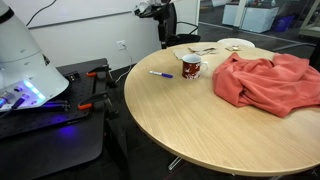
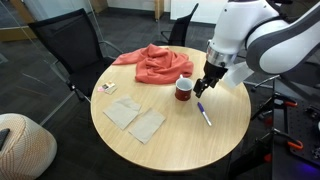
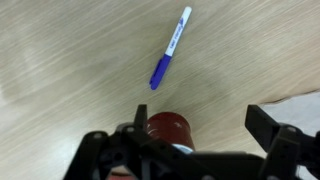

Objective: Move the red cup to the left then place the marker into the red cup

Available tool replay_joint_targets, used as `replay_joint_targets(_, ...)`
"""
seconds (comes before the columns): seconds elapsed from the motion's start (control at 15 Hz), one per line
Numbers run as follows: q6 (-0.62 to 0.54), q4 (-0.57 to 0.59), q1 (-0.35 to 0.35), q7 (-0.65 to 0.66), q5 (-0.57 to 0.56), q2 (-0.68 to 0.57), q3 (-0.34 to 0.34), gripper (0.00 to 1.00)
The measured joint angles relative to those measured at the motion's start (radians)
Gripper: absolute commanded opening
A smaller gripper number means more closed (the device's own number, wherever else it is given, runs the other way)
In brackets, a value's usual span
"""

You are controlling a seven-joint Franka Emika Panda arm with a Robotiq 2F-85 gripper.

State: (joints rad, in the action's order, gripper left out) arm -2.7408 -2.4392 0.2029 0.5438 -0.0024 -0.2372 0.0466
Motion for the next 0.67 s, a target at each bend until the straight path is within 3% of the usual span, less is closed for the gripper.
replay_joint_targets(0.33, -0.005, -0.002, 0.016, 0.154, -0.033, -0.029, 0.007, 1.00)
replay_joint_targets(0.67, -0.008, 0.008, 0.019, 0.195, -0.037, -0.102, 0.008, 1.00)
